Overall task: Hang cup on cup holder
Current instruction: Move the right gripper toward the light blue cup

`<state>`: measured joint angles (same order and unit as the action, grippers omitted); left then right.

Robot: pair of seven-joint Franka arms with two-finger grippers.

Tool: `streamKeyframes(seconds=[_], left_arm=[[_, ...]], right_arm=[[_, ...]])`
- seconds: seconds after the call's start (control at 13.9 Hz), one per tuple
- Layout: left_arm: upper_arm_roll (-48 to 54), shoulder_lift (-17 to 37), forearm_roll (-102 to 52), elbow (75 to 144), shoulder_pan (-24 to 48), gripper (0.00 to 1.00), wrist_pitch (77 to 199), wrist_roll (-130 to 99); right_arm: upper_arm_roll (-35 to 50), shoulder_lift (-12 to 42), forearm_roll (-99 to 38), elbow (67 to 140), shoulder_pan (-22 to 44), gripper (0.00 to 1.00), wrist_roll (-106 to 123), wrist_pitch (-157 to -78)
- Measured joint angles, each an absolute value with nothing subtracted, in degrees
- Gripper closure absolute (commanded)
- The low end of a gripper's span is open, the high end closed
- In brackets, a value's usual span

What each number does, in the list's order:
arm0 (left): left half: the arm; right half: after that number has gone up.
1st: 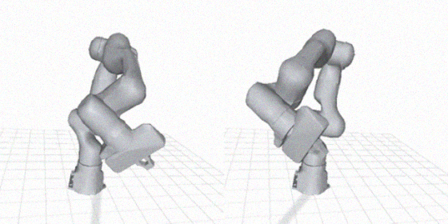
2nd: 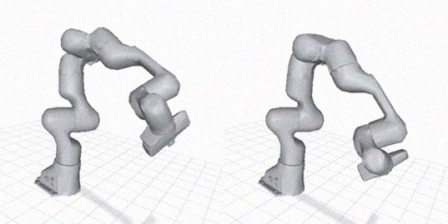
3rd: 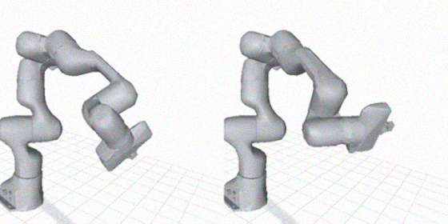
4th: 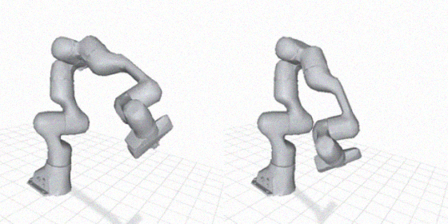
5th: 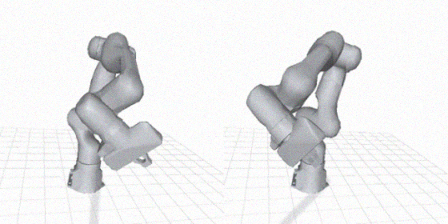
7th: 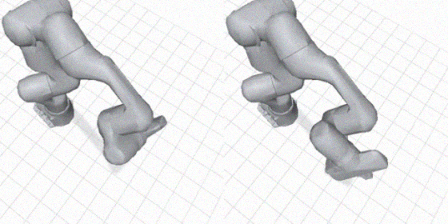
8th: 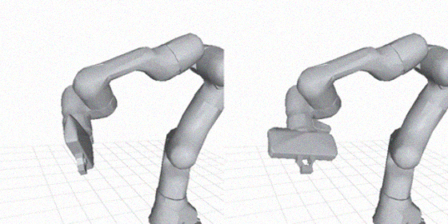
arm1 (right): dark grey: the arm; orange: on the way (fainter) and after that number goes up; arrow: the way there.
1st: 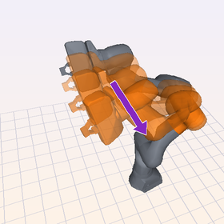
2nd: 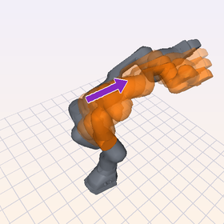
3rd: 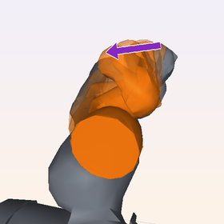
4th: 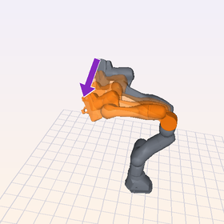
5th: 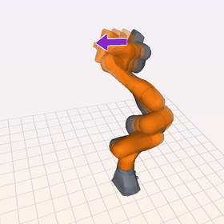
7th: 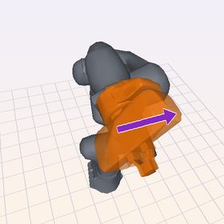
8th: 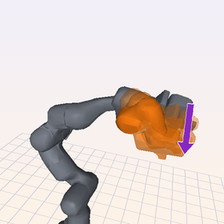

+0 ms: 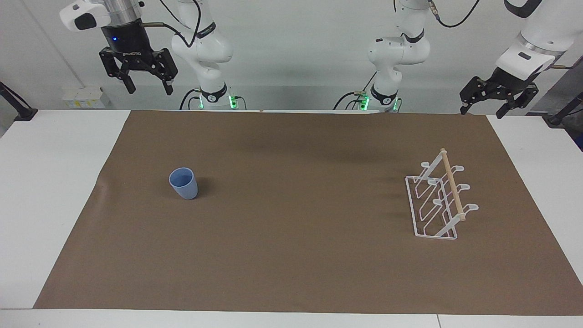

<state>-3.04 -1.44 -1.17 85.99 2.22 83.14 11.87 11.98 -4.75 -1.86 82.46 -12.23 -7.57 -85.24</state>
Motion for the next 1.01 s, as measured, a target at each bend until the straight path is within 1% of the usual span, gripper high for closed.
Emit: streamKeyframes(seconds=[0.36, 0.65, 0.72, 0.86, 1.01], left_arm=[[-3.01, -2.24, -1.19, 87.69, 2.22, 0.0, 83.39, 11.87], [-3.01, -2.45, -1.19, 87.93, 2.22, 0.0, 83.47, 11.87], [-3.01, -2.45, -1.19, 87.95, 2.22, 0.0, 83.49, 11.87], [-3.01, -2.45, -1.19, 87.98, 2.22, 0.0, 83.5, 11.87], [-3.01, -2.45, -1.19, 88.01, 2.22, 0.0, 83.5, 11.87]], right_arm=[[12.06, -5.22, -1.93, 83.82, -12.69, 0.0, -7.57, -85.2], [12.62, -7.17, -2.07, 87.41, -10.61, 0.0, -2.63, -85.85], [12.64, -8.05, -2.53, 89.91, -10.62, 0.0, -0.69, -88.4], [12.54, -10.2, -4.12, 97.61, -10.7, 0.0, 1.37, -96.55], [12.5, -11.16, -4.54, 104.97, -10.69, 0.0, 1.73, -104.17]])
